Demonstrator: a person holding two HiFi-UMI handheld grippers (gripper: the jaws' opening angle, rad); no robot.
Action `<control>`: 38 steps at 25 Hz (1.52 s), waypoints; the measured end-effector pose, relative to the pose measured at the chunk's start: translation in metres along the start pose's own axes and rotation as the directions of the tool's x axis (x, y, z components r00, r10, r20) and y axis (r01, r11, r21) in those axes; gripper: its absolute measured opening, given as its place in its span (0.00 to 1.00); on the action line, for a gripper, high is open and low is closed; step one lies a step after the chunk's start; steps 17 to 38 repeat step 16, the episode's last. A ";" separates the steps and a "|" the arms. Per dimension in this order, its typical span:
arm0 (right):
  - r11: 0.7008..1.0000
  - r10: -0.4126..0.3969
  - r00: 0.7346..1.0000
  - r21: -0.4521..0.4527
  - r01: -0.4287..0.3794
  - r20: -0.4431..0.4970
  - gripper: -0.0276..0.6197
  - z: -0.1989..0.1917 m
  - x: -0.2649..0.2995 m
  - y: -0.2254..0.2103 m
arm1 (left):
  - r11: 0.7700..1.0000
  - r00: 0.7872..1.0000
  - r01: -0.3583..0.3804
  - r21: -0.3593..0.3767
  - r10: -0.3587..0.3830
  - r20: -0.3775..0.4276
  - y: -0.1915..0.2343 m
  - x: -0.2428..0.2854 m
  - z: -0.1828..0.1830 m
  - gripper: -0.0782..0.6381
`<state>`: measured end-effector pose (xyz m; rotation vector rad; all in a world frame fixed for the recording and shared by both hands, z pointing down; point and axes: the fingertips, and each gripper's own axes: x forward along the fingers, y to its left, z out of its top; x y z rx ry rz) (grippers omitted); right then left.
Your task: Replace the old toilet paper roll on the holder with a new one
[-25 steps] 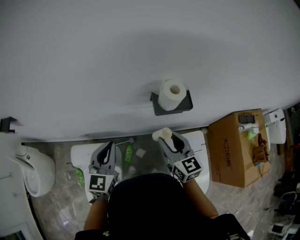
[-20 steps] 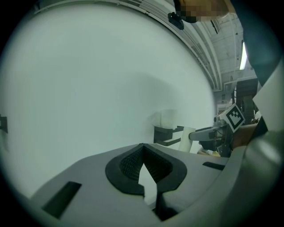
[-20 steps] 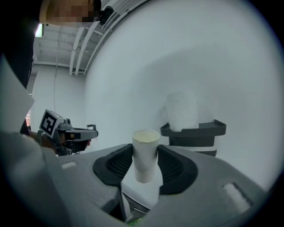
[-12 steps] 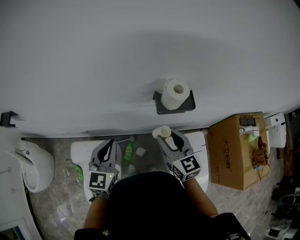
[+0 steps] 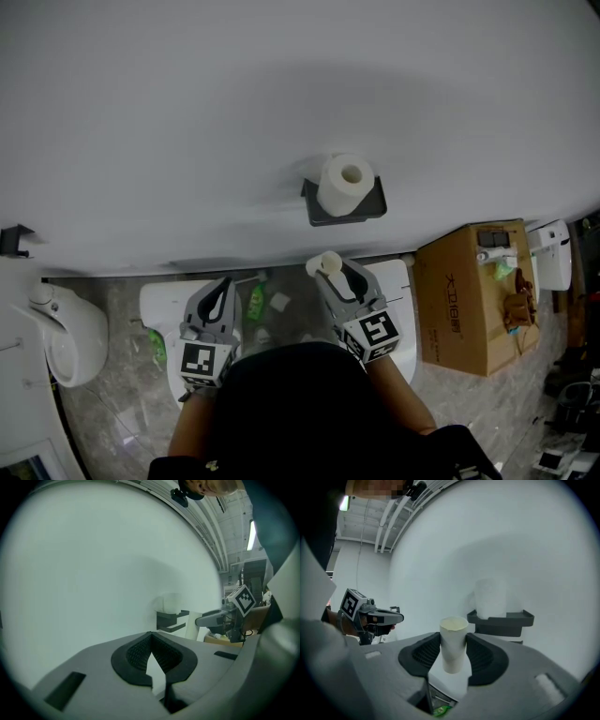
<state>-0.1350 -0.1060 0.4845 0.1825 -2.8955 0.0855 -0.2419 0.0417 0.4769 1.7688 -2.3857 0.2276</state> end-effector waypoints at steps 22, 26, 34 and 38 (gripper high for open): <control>1.000 -0.018 1.000 0.000 0.018 0.001 0.31 0.001 -0.008 -0.003 | 0.999 0.999 0.032 0.025 -0.032 -0.012 -0.003 -0.001 -0.010 0.13; 1.000 -0.018 1.000 0.000 0.018 0.001 0.31 0.001 -0.008 -0.003 | 0.999 0.999 0.032 0.025 -0.032 -0.012 -0.003 -0.001 -0.010 0.13; 1.000 -0.018 1.000 0.000 0.018 0.001 0.31 0.001 -0.008 -0.003 | 0.999 0.999 0.032 0.025 -0.032 -0.012 -0.003 -0.001 -0.010 0.13; 1.000 -0.018 1.000 0.000 0.018 0.001 0.31 0.001 -0.008 -0.003 | 0.999 0.999 0.032 0.025 -0.032 -0.012 -0.003 -0.001 -0.010 0.13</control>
